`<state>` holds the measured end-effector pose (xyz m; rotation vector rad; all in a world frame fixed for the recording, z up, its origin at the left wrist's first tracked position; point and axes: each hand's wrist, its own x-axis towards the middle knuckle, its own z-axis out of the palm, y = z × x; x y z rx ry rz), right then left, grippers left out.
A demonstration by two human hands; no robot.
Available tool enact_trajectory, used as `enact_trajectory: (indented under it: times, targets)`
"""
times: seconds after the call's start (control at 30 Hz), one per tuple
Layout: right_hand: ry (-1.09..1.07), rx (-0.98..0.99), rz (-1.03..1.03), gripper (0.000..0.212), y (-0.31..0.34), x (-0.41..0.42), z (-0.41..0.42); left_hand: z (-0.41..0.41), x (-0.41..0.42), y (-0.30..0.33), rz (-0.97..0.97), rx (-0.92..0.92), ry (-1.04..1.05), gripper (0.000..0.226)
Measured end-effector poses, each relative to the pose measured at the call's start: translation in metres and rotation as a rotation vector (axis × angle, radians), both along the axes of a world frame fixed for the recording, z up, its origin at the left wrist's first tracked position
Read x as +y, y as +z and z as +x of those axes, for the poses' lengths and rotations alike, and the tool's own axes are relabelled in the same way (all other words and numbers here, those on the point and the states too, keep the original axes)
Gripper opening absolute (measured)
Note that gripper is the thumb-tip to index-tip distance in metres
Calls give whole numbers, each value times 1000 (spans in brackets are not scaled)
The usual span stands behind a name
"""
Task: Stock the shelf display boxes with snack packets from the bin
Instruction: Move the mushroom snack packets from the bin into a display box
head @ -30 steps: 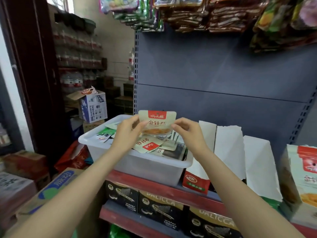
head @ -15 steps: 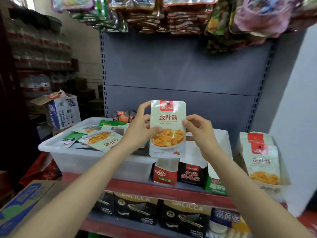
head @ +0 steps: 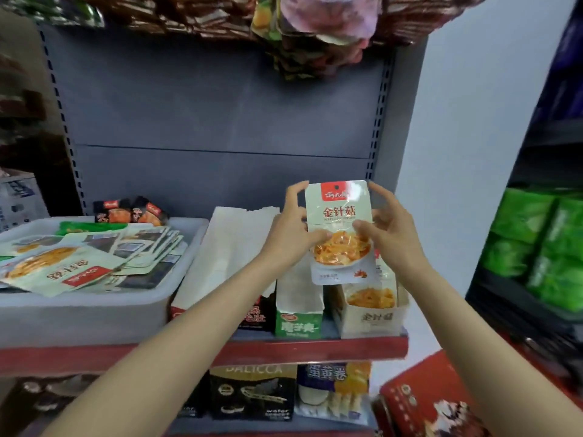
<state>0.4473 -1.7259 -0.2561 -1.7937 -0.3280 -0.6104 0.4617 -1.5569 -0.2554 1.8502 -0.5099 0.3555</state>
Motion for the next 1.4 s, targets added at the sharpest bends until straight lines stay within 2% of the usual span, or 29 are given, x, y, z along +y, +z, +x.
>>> enact_trajectory:
  times: [0.23,0.47,0.53,0.67,0.77,0.87,0.97,1.1,1.2,1.3,1.4]
  targets:
    - [-88,63,-100,68,-4,-52,5,9,-54,-2,130,-57,39,81]
    - [-136,60,-200,71,-17,-71,15,15,-67,-9,225,-96,114,73]
    - [-164,63,-288,68,-23,-70,17,17,-65,-15,306,-112,162,71]
    - [-273,53,-523,59,-36,-69,21,17,-59,-27,590,-234,355,58]
    - [-296,113,-574,55,-47,-66,20,13,-60,-35,704,-200,355,60]
    - [-377,76,-649,55,-51,-59,13,9,-60,-39,705,-192,332,59]
    - [-436,-10,-707,49,-46,-48,4,3,-50,-38,616,-236,314,44]
    - [-286,-78,-624,36,-36,-14,-3,-12,-10,-29,454,-303,310,22]
    - [-162,-92,-607,35,-26,30,-3,-22,41,-24,388,-355,399,18]
    - [-37,-102,-609,36,-21,82,1,-26,105,-21,417,-359,526,19]
    - [82,-97,-612,41,-22,138,5,-27,174,-21,470,-269,631,21]
